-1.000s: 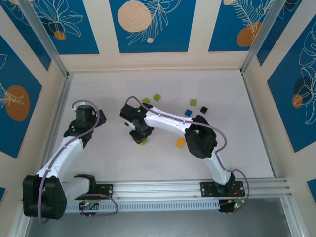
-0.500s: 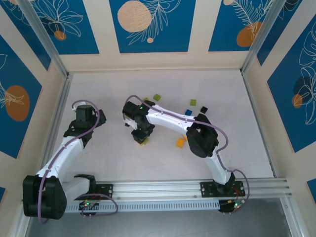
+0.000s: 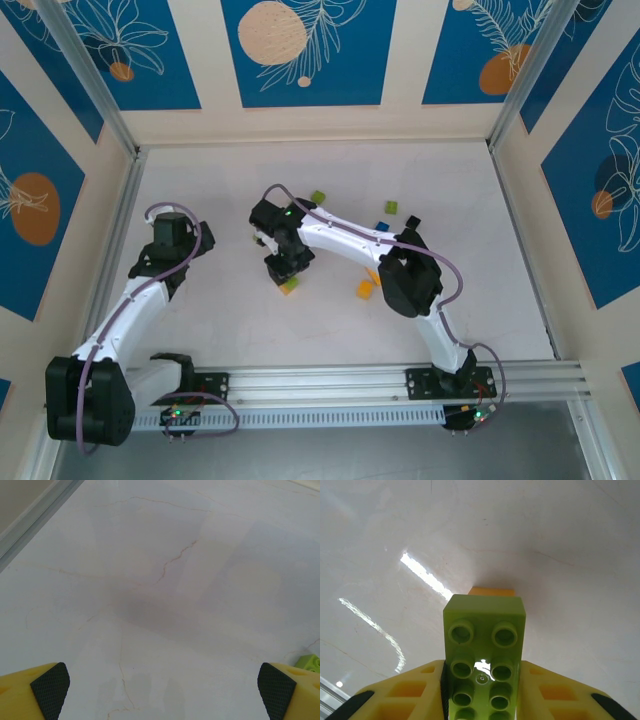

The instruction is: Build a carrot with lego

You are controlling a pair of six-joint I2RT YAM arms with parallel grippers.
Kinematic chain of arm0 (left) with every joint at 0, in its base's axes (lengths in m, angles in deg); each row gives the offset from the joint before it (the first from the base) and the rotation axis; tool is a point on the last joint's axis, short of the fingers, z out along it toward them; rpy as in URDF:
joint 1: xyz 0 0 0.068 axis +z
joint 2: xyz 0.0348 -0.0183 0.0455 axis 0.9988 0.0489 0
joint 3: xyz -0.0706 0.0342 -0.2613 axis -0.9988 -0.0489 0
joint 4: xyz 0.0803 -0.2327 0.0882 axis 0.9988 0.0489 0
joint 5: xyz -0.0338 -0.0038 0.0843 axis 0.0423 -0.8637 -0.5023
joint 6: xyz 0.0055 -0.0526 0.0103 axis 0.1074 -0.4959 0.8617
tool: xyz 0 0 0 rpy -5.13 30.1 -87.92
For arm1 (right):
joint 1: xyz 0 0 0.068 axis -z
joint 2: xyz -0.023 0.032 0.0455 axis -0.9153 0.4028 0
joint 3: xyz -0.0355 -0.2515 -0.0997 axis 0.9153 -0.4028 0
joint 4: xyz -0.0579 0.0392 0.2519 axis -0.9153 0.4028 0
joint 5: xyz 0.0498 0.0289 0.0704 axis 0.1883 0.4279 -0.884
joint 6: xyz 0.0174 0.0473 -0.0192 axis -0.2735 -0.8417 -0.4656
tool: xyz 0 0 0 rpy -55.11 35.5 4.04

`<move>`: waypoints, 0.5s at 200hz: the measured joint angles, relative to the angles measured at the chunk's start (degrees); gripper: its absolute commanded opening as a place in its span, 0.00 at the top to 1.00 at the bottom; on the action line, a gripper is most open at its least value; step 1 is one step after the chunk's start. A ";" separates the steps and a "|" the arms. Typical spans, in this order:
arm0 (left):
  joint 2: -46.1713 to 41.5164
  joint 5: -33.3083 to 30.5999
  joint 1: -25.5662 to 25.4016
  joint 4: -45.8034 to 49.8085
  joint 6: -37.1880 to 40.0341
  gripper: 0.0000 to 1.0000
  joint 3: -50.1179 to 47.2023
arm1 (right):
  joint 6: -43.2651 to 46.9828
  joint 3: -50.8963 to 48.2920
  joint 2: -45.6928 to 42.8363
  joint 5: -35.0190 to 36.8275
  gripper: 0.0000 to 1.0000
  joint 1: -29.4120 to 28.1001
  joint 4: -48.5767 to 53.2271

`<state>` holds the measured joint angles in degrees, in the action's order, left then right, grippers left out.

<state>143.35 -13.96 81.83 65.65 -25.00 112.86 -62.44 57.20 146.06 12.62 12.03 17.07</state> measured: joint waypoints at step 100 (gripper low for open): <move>-0.02 0.00 0.00 0.00 0.00 0.01 0.00 | -1.88 -0.55 1.62 -0.28 0.65 -0.20 -0.76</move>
<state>143.33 -13.96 81.83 65.65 -25.00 112.86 -64.32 56.65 147.67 12.33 11.83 16.31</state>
